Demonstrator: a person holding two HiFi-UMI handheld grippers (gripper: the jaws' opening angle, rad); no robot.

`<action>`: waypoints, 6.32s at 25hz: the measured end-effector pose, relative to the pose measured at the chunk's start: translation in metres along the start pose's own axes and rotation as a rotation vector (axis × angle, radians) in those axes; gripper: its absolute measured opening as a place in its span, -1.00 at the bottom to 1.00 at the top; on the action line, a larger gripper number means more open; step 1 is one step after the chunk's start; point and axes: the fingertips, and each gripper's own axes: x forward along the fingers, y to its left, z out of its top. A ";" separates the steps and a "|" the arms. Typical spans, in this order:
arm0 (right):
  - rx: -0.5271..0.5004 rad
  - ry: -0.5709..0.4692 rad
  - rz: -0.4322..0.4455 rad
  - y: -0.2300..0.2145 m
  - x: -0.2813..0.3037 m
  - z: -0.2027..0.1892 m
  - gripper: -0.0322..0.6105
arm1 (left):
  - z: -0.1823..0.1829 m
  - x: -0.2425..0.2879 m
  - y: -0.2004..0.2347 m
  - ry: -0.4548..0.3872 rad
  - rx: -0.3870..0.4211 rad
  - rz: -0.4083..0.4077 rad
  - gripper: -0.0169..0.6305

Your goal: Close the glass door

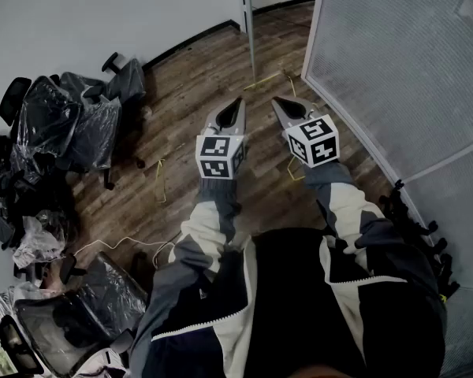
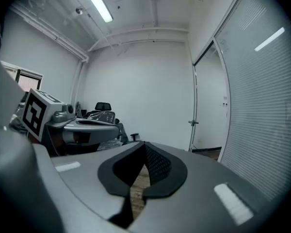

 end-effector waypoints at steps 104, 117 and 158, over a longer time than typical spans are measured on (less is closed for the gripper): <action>-0.012 0.014 0.149 -0.316 0.730 0.130 -0.89 | 0.013 0.550 0.571 0.034 -0.064 0.163 -0.91; 0.045 -0.013 0.104 -0.395 0.801 0.143 -0.89 | 0.013 0.652 0.603 0.073 -0.030 0.114 -0.91; -0.521 0.826 -0.755 -0.508 0.717 0.080 -0.11 | 0.010 0.766 0.475 0.072 -0.031 -0.906 -0.91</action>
